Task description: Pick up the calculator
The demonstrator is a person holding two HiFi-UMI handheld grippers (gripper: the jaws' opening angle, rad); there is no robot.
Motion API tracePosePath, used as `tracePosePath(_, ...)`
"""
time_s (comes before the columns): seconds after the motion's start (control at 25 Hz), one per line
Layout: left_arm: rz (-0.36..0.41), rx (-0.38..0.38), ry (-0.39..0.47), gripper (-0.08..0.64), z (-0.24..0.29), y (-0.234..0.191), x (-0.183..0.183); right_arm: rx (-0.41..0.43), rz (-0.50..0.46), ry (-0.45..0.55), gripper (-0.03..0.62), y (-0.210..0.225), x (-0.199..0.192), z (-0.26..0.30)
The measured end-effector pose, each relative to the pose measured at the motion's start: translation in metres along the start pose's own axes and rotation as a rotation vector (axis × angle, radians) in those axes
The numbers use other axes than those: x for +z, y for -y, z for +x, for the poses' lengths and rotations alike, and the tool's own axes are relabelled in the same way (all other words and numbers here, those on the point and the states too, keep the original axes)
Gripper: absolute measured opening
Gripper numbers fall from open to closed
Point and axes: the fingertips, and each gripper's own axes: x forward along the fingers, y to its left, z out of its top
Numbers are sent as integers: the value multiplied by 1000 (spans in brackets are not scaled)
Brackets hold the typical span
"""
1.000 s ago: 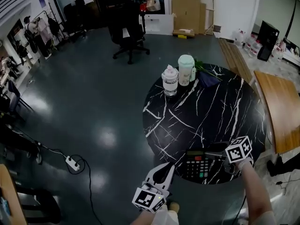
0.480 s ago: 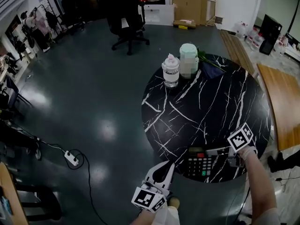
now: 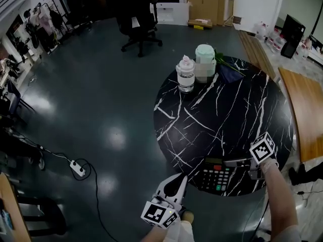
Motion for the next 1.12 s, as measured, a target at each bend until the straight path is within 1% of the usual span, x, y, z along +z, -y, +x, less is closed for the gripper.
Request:
tracePosePath(0.08, -2, 5, 0, 8, -1, -2, 2, 24, 18, 33, 61, -5, -1, -1)
tracePosePath(0.24, 1, 7, 3, 8, -1, -2, 5, 34, 63, 134, 54, -7, 0, -5)
tracePosePath(0.48, 14, -20, 18, 8, 1, 7, 16, 37, 111, 298, 54, -16, 7, -28)
tracePosePath(0.56, 16, -22, 23, 8, 2, 12, 26, 33, 113, 344, 54, -26, 10, -38)
tracePosePath(0.68, 40, -32, 28, 8, 5, 24, 44, 34, 108, 402, 54, -44, 15, -56)
tracePosePath(1.0, 95, -90, 49, 8, -3, 51, 83, 50, 76, 501, 54, -105, 25, -86)
tracePosePath(1.12, 105, -94, 65, 8, -7, 58, 104, 59, 71, 545, 54, -125, 27, -91)
